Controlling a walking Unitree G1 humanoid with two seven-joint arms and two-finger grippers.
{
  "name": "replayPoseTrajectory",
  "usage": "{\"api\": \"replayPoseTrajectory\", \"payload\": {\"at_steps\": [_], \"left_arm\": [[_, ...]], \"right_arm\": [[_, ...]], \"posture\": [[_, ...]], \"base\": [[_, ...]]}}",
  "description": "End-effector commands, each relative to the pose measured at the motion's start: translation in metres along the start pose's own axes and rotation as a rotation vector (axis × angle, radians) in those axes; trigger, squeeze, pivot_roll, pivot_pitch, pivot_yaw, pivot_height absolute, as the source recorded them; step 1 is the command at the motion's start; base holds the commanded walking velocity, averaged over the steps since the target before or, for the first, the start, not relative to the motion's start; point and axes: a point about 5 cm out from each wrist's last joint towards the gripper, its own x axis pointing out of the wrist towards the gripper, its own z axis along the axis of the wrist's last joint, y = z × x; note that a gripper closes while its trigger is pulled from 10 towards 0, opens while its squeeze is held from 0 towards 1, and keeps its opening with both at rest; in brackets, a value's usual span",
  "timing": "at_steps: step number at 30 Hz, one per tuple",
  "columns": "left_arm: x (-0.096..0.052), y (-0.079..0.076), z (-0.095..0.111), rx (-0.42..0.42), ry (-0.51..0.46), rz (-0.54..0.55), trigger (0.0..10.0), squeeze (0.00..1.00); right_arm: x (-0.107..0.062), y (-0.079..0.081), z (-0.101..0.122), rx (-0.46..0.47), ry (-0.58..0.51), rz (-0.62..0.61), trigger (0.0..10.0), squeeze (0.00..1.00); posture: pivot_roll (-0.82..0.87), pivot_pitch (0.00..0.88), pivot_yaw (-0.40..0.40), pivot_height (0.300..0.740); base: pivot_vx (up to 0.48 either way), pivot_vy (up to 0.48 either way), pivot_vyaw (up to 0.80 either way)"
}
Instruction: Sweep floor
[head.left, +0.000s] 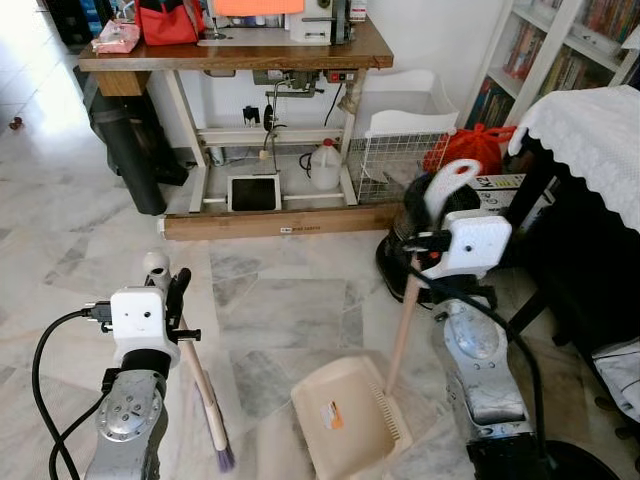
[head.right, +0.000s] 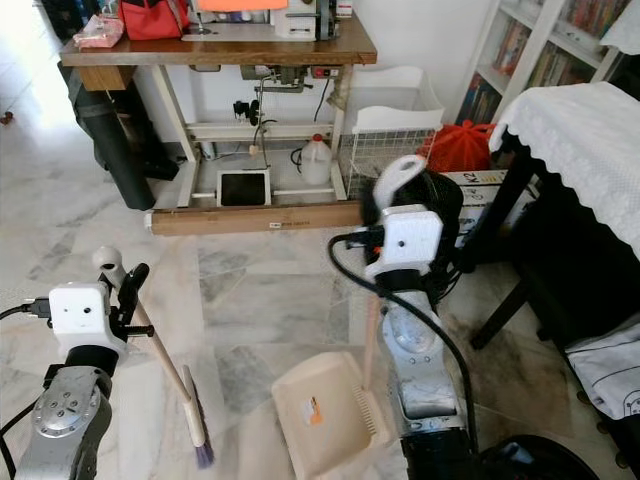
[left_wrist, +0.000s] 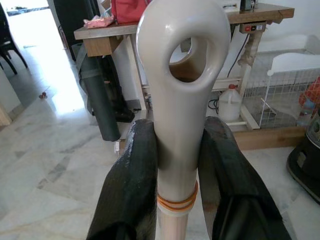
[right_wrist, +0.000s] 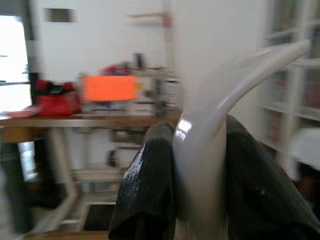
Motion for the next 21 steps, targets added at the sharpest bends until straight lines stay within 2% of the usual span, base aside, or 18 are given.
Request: {"api": "replayPoseTrajectory", "payload": {"at_steps": [1, 2, 7, 9, 21], "left_arm": [[0.0, 0.001, 0.008, -0.005, -0.036, -0.007, 10.0, 0.0], [-0.001, 0.001, 0.008, -0.004, -0.034, -0.008, 10.0, 0.0], [-0.002, 0.003, 0.007, -0.002, -0.028, -0.014, 10.0, 0.0], [-0.002, 0.002, 0.007, 0.0, -0.026, -0.019, 10.0, 0.0], [-0.004, 0.003, 0.008, 0.002, -0.021, -0.031, 10.0, 0.0]], "right_arm": [[-0.003, -0.014, -0.007, -0.023, 0.025, -0.07, 10.0, 0.0], [-0.008, -0.026, -0.016, -0.021, 0.066, -0.147, 10.0, 0.0], [-0.023, -0.048, -0.042, 0.003, 0.186, -0.296, 10.0, 0.0], [-0.029, -0.051, -0.056, -0.021, 0.233, -0.289, 10.0, 0.0], [-0.031, -0.057, -0.082, -0.074, 0.284, -0.27, 10.0, 0.0]], "posture": [[0.0, 0.105, -0.01, 0.74], [0.0, 0.108, -0.008, 0.74], [0.0, 0.111, 0.0, 0.74], [0.0, 0.115, 0.003, 0.74], [0.01, 0.128, 0.014, 0.74]], "base": [[0.0, 0.0, 0.0], [0.0, 0.0, 0.0], [0.0, 0.0, 0.0], [0.0, 0.0, 0.0], [0.0, 0.0, 0.0]]}}
